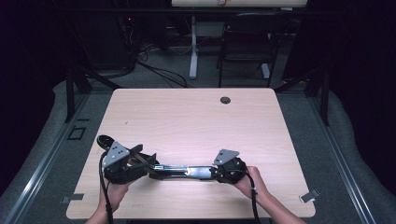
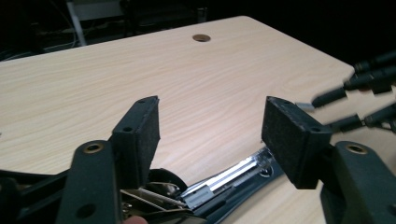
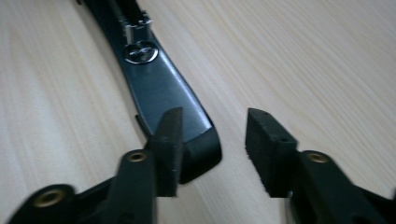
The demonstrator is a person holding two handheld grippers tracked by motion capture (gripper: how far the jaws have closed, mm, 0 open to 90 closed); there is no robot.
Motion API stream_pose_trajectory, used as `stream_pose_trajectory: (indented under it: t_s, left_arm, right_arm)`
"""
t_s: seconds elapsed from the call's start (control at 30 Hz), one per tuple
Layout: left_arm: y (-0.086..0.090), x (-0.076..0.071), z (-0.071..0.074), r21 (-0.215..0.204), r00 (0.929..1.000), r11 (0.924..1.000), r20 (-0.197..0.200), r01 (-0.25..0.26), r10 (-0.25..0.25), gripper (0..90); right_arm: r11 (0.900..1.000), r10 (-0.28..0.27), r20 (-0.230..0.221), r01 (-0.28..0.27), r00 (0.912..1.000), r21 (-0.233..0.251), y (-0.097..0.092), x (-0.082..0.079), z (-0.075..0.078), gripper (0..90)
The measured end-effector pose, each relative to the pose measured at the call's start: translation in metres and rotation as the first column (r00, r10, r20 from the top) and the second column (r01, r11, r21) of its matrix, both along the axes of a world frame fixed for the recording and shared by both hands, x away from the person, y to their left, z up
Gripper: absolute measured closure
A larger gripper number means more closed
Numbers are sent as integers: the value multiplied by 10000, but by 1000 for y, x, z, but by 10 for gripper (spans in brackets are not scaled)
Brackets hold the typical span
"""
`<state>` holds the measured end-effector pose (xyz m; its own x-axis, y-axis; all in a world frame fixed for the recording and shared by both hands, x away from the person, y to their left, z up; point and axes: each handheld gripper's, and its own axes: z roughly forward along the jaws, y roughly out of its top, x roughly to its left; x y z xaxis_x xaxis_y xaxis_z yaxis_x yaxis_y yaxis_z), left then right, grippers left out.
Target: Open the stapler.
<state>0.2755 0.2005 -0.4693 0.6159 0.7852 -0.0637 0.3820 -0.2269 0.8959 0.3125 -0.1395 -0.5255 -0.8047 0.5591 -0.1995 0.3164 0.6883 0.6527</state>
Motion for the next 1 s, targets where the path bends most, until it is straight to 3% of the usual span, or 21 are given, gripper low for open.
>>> stream_pose_trajectory:
  t_s: [0.07,0.23,0.33,0.47,0.6,0.87,1.0]
  left_arm:
    - [-2,-1,-1,246,9998,9995,-16,216,-215,307]
    - [-3,-2,-4,1154,9970,9910,-457,676,-627,205]
    - [-1,-5,-5,1604,9969,9847,-486,682,-611,170]
    - [5,-6,-8,1735,9948,9822,-837,727,-589,114]
    - [11,-7,-11,1683,9922,9827,-1101,768,-586,57]
    - [23,-11,-15,1508,9853,9840,-1551,949,-712,12]
    - [28,-12,-16,1485,9821,9829,-1692,1087,-830,1]
  right_arm:
    - [9995,-309,-5,309,9995,72,-3,2,1,434]
    - [9984,-571,-328,573,9978,36,-14,8,9,312]
    - [9977,-664,-152,666,9977,143,-19,11,11,261]
    - [9952,-922,-21,922,9957,325,-28,14,15,272]
    - [9881,-1420,-4,1418,9899,591,-36,20,17,195]
    - [9775,-2059,-1056,2095,9728,238,-48,33,20,95]
    - [9709,-2260,-1462,2349,9631,469,-54,39,22,64]
